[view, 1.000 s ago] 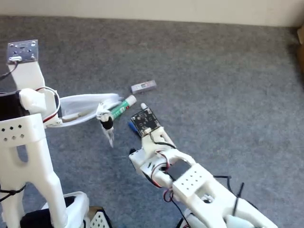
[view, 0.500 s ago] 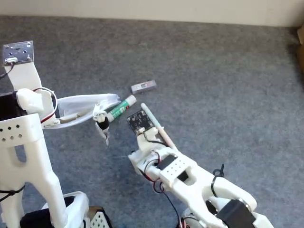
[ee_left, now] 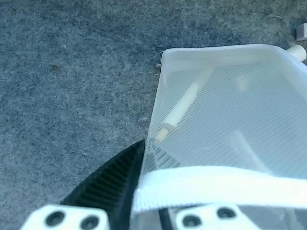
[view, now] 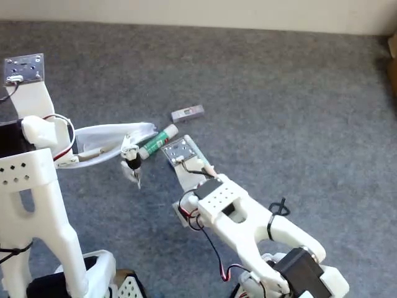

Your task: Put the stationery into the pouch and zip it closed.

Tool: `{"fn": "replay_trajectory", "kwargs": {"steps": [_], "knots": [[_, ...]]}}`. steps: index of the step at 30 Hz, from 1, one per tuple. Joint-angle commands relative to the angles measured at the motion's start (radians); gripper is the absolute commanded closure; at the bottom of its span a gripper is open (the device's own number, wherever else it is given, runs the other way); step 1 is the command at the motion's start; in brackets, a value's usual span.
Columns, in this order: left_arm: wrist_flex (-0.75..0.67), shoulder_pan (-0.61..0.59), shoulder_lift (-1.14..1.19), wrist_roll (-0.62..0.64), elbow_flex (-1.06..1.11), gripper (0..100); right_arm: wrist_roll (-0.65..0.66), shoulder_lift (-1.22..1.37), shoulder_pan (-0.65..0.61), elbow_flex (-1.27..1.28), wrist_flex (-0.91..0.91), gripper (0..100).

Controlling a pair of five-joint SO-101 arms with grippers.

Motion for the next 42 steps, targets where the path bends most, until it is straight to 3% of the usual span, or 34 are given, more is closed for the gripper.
{"fn": "replay_trajectory", "kwargs": {"steps": [1,6,13,20,24,33,42], "knots": [[0.006,-0.016,0.041,0.008,0.019,99,0.018,-0.005,0.001,-0.127,0.07,98.8],[0.006,-0.016,0.041,0.008,0.019,99,0.015,-0.005,0.005,-0.197,0.07,96.6],[0.006,-0.016,0.041,0.008,0.019,99,0.02,0.004,0.004,-0.219,0.065,75.9],[0.006,-0.016,0.041,0.008,0.019,99,0.025,0.005,0.007,-0.211,-0.12,81.0],[0.006,-0.016,0.041,0.008,0.019,99,0.138,0.008,0.007,-0.208,-0.196,83.0],[0.006,-0.016,0.041,0.008,0.021,99,0.161,0.222,0.101,-0.228,-0.213,82.9],[0.006,-0.016,0.041,0.008,0.021,99,0.161,0.34,0.113,-0.271,-0.229,85.5]]}}
